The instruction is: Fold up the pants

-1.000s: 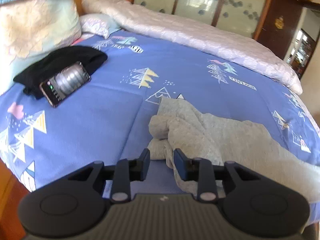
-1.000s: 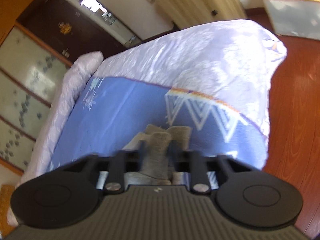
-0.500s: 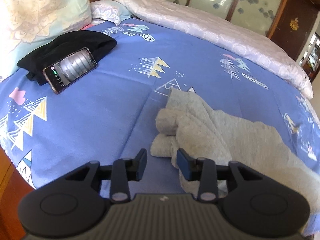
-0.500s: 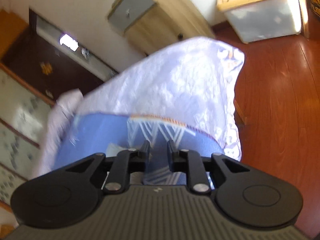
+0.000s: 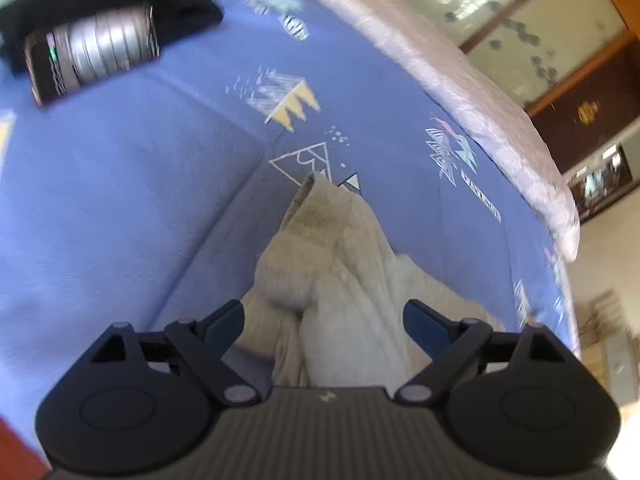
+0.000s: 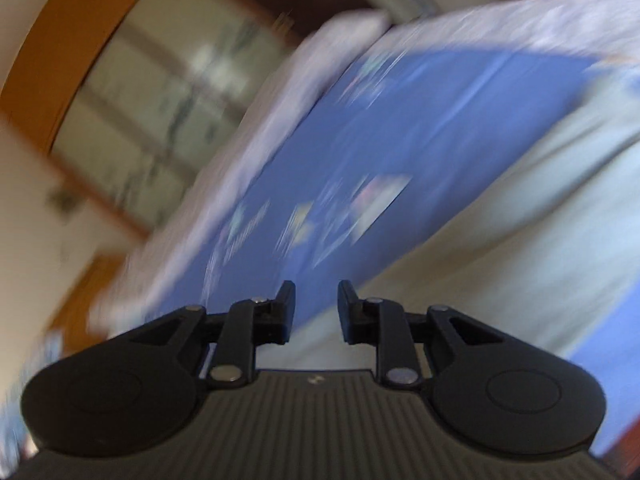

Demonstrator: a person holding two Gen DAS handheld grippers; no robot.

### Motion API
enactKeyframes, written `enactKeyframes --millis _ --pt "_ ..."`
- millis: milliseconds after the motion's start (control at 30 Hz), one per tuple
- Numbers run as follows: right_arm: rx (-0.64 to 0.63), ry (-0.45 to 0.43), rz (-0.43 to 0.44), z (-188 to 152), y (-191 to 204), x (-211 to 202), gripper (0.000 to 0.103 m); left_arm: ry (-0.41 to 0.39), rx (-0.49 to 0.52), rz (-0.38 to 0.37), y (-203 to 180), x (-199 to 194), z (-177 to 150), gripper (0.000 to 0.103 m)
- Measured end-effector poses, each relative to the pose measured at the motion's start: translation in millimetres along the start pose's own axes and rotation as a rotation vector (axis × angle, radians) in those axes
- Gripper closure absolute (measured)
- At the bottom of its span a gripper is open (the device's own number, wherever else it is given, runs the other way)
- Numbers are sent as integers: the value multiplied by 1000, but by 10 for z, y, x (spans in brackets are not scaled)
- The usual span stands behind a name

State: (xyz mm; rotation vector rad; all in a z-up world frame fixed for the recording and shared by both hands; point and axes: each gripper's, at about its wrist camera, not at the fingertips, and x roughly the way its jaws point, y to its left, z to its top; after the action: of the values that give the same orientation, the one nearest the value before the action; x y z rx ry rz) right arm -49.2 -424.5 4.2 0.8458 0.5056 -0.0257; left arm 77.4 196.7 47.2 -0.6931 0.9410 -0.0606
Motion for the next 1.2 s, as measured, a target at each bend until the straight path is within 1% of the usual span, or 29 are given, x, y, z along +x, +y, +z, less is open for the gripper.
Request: enactKeyframes --millis 33,67,100,133,167,233,267,300,333,400,433,467,533,567,600,633,667,700,767,800,867,900,933,967,1000,1067,1100,1167,1200 --pt "-27 40 -2 -82 105 141 76 15 -30 -1 48 107 45 35" --pt "-41 80 -6 -176 180 261 76 38 -43 10 71 216 65 70" --pt "-39 120 -15 -261 224 389 76 64 -43 30 76 324 66 90" --pt "-28 158 -33 -324 240 511 76 67 -31 37 51 350 42 92" --pt "-20 188 -59 -387 229 596 76 47 11 33 -26 300 -2 94" --pt "-19 210 -114 -447 196 721 82 -28 147 -10 -244 19 -118 94" --pt "2 201 -104 -445 164 711 82 -85 231 -46 -368 -204 -203 94" --pt "35 205 -92 -408 119 692 83 -128 281 -76 -431 -400 -279 94" --pt "64 212 -84 -384 84 668 86 -150 293 -94 -434 -527 -326 93" --pt "109 227 -77 -345 -21 643 93 -154 245 -104 -320 -655 -406 92" --pt "124 229 -75 -355 -45 613 94 -134 213 -82 -232 -622 -432 92" --pt "133 228 -71 -374 -37 558 94 -113 186 -42 -141 -543 -451 87" --pt "128 221 -78 -398 -20 500 94 -44 93 57 105 -315 -483 71" --pt "118 219 -86 -433 7 513 94 -2 33 68 241 -207 -495 54" --pt "107 220 -93 -435 42 497 92 25 -35 45 389 -133 -519 43" --pt "99 221 -97 -429 61 553 90 39 -110 -3 540 -95 -530 41" --pt "94 220 -102 -425 87 586 90 34 -190 -76 677 -89 -525 34" --pt "88 219 -107 -425 117 589 88 36 -249 -137 766 -83 -503 19" --pt "79 219 -106 -427 148 628 83 41 -328 -243 870 -27 -474 5" --pt "75 219 -102 -440 169 629 79 46 -339 -281 872 38 -463 4" --pt "65 219 -104 -467 214 670 77 56 -331 -295 792 204 -460 7" --pt "59 220 -109 -479 235 690 77 41 -292 -288 677 270 -428 31" --pt "55 220 -116 -494 255 717 77 54 -249 -288 572 344 -408 53" --pt "51 220 -125 -507 268 735 77 76 -218 -257 466 447 -401 83" --pt "47 219 -136 -520 289 760 78 76 -192 -222 374 503 -385 84" --pt "41 219 -150 -525 315 784 79 9 -81 -166 128 397 -360 86" --pt "42 219 -154 -519 323 788 79 -54 -2 -153 -13 250 -369 86" --pt "28 213 -165 -517 353 781 79 -212 179 -124 -293 -115 -411 86" --pt "15 214 -171 -518 353 778 79 -265 239 -118 -371 -255 -436 86"
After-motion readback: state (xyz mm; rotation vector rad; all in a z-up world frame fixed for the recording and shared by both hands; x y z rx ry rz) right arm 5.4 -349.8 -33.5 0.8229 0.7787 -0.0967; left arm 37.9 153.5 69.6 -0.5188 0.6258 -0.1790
